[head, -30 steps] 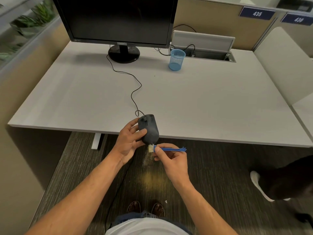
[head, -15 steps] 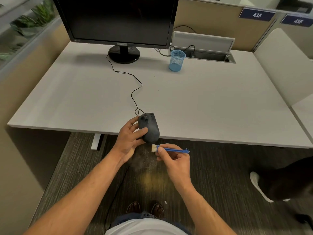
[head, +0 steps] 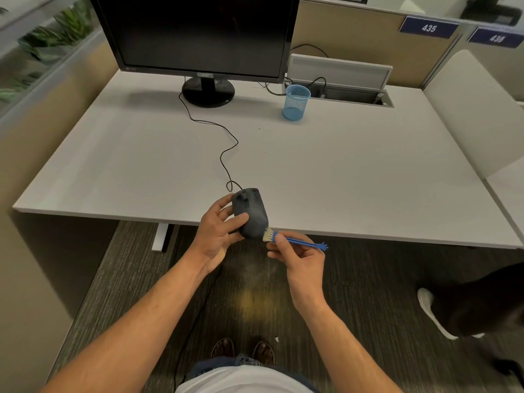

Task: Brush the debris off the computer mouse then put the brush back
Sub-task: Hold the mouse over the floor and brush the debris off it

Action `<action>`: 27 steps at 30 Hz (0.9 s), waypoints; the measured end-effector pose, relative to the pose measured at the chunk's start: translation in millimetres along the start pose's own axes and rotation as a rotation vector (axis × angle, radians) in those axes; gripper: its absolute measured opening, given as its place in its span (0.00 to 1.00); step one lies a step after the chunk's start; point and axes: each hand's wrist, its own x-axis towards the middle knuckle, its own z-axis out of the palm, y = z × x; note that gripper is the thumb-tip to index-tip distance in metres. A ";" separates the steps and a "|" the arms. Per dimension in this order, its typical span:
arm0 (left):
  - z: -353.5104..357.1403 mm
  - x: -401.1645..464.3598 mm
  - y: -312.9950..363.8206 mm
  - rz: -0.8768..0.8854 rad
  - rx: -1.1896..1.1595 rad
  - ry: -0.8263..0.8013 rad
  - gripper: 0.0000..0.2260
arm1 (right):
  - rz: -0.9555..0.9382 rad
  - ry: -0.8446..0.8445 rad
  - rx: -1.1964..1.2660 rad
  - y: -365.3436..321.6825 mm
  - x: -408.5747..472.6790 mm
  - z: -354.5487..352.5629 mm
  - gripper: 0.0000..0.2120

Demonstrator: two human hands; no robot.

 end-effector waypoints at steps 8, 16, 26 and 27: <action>3.2 -2.5 2.1 0.009 0.004 -0.009 0.27 | 0.006 -0.087 -0.049 8.2 -11.5 8.8 0.07; 6.2 -4.3 2.0 0.008 0.034 -0.020 0.28 | -0.019 -0.160 -0.129 13.8 -19.2 8.6 0.05; 4.8 -5.5 0.8 -0.010 0.007 -0.019 0.33 | -0.018 0.063 0.032 -13.3 4.8 -12.2 0.09; 5.4 -5.8 0.6 -0.013 0.009 -0.023 0.33 | -0.019 0.065 0.038 -15.5 7.1 -12.0 0.09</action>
